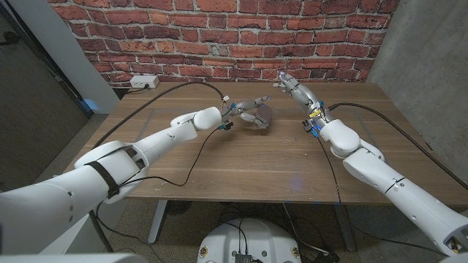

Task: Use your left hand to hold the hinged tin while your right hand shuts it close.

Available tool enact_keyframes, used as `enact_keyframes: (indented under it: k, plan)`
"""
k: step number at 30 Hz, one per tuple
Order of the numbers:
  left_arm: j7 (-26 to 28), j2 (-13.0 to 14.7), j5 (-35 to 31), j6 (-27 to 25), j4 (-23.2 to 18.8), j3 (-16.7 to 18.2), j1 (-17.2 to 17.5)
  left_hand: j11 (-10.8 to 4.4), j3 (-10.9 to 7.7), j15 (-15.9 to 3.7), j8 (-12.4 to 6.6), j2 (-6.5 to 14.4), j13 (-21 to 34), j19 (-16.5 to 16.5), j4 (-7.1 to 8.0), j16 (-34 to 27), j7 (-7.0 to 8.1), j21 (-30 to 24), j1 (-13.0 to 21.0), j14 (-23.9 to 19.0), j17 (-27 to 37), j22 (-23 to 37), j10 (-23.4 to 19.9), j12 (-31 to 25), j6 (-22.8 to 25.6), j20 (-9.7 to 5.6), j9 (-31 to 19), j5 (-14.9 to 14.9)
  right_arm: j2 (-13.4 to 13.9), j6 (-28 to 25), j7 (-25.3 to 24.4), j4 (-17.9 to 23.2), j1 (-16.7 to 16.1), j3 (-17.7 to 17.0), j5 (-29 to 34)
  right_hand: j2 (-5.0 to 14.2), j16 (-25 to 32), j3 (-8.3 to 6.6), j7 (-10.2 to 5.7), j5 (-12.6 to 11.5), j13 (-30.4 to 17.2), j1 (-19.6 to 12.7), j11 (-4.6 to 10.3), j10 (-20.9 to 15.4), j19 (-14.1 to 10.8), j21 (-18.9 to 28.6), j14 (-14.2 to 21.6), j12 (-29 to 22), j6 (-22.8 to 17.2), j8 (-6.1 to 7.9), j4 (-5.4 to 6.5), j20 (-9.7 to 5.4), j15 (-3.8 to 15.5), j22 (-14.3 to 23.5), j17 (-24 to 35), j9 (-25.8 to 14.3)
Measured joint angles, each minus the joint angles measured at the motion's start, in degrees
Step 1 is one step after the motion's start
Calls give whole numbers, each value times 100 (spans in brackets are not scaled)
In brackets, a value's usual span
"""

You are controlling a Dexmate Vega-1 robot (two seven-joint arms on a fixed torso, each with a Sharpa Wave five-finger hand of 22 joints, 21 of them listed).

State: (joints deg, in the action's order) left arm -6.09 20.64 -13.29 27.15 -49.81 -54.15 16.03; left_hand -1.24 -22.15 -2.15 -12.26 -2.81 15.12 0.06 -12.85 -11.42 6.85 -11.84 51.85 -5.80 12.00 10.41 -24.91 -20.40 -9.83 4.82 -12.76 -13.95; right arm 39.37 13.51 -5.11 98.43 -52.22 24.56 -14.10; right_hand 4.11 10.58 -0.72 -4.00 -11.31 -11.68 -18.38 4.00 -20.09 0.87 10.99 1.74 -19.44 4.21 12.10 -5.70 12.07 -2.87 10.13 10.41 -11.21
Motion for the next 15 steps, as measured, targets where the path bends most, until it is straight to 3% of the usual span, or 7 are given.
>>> enact_keyframes:
  k: [15]
  plan:
    - [389,83,-416,47,9,-139,65,0,0,11,22,16,-12,-41,0,0,0,0,-16,93,0,0,0,52,0,-41,26,5,29,-59,24,81,-16,8,3,-23,0,0,0,0,0,-23,0,0,0,0,-26,0,0,0,1,0,26,0,1,0]
